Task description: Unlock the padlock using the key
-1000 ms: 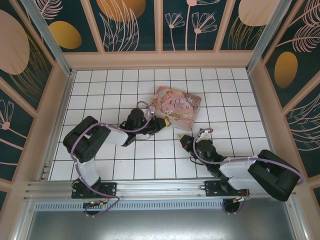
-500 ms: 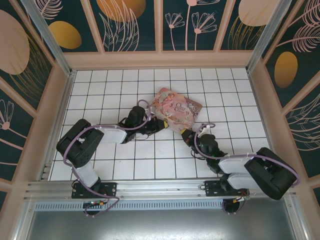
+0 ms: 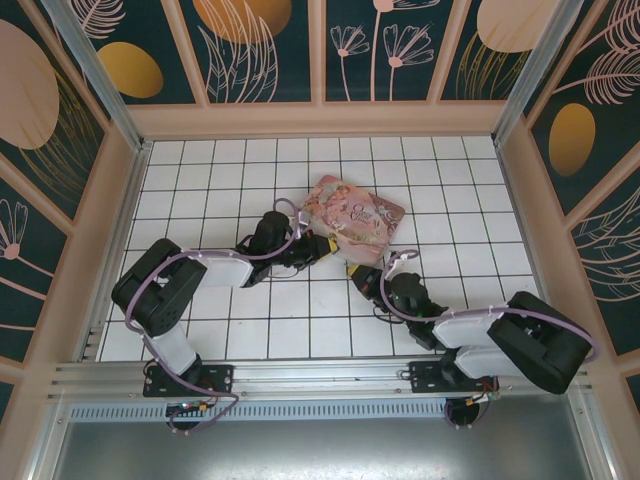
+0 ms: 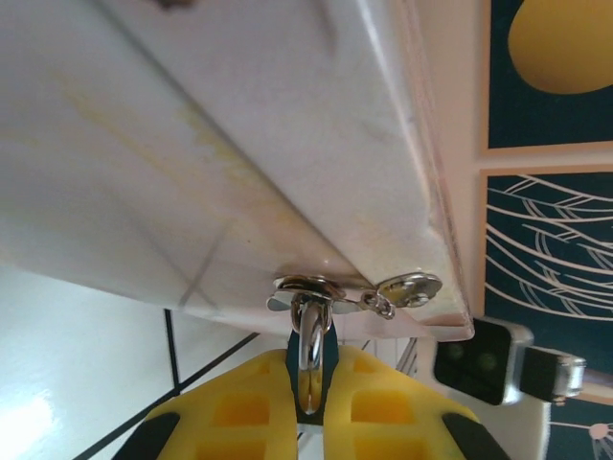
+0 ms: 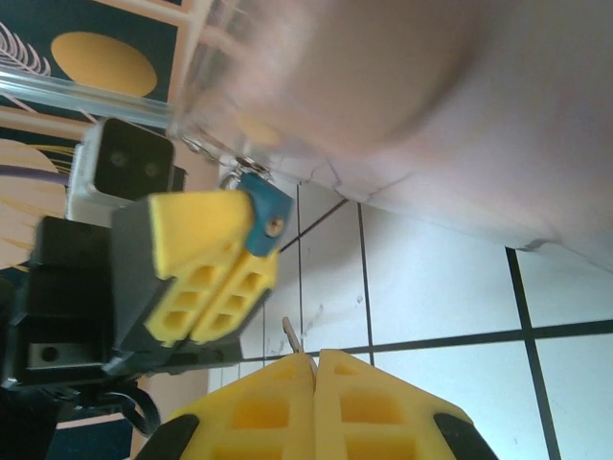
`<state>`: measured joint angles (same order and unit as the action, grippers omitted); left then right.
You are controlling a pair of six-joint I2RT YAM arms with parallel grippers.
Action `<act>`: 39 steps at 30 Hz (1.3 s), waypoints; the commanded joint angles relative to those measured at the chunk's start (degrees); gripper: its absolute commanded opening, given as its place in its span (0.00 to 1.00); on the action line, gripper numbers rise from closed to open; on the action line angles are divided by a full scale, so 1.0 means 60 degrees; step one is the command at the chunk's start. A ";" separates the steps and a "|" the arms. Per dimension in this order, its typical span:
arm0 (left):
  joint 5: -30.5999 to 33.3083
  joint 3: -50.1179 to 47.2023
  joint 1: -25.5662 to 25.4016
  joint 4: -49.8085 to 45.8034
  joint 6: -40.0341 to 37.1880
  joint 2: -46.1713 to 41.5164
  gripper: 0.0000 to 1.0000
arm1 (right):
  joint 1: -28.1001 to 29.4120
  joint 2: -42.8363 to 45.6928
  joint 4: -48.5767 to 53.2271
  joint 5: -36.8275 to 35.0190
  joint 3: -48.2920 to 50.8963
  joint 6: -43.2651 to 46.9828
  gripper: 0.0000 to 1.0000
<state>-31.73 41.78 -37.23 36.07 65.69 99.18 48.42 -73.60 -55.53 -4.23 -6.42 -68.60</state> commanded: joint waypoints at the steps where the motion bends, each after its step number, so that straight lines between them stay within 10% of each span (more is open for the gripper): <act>1: -0.0294 0.0010 0.0002 0.0990 0.0320 -0.0500 0.00 | 0.0153 -0.0485 -0.0796 -0.0553 -0.0305 -0.0428 0.00; 39: -0.0261 -0.0244 0.0009 0.1308 0.0419 -0.0504 0.00 | -0.0350 -0.1447 -0.1054 -0.0460 -0.1356 -0.0560 0.00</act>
<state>-31.75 40.42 -37.23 39.05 67.83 97.73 46.87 -81.58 -59.81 -7.46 -12.93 -71.55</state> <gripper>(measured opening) 0.102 0.049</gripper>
